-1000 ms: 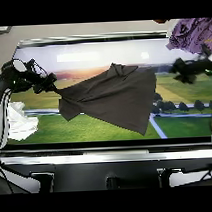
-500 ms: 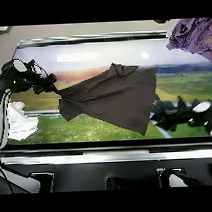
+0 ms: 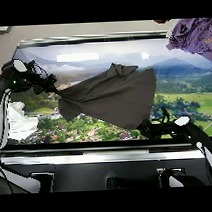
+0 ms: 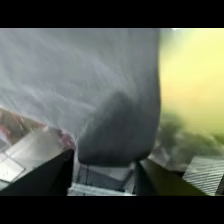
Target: Fold the clothes and pants, and hang the long-sleeved shirts on hangers.
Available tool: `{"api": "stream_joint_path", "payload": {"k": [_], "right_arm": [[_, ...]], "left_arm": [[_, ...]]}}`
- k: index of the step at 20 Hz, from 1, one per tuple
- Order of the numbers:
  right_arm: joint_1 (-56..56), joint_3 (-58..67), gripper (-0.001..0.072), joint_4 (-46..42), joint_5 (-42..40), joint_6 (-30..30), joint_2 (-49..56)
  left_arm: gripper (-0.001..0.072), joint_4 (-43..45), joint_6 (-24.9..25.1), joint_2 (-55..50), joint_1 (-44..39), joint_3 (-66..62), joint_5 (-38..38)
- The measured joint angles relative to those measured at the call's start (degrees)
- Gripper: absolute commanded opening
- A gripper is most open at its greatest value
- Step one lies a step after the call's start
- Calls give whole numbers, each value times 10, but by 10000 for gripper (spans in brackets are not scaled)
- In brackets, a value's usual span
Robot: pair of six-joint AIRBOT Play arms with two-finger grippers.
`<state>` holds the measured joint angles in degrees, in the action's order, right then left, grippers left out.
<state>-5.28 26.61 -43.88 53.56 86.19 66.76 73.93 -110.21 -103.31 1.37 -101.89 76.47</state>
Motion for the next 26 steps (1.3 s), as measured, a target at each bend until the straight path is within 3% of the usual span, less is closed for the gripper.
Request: {"api": "stream_joint_path", "payload": {"k": [2,4,5,7,9,14,17,22,26], "right_arm": [[4,-2,421,2,-22,7,0],[5,-2,484,3,-45,15,0],[6,-2,460,3,-52,19,-1],[7,-2,282,-2,-70,24,-1],[7,-2,35,-15,-82,26,0],[7,21,31,-31,-87,30,-7],[7,107,31,-50,-52,30,-16],[7,383,31,-97,31,32,-25],[7,643,32,-159,101,39,-55]], "left_arm": [[18,0,0,0,0,0,0],[18,0,0,0,0,0,1],[18,0,0,0,0,0,1],[18,0,0,0,0,0,1],[18,0,0,0,0,0,1],[17,0,0,2,0,-1,1],[17,0,3,17,0,-13,2],[17,0,36,89,6,-96,3],[17,0,57,217,21,-154,-19]]}}
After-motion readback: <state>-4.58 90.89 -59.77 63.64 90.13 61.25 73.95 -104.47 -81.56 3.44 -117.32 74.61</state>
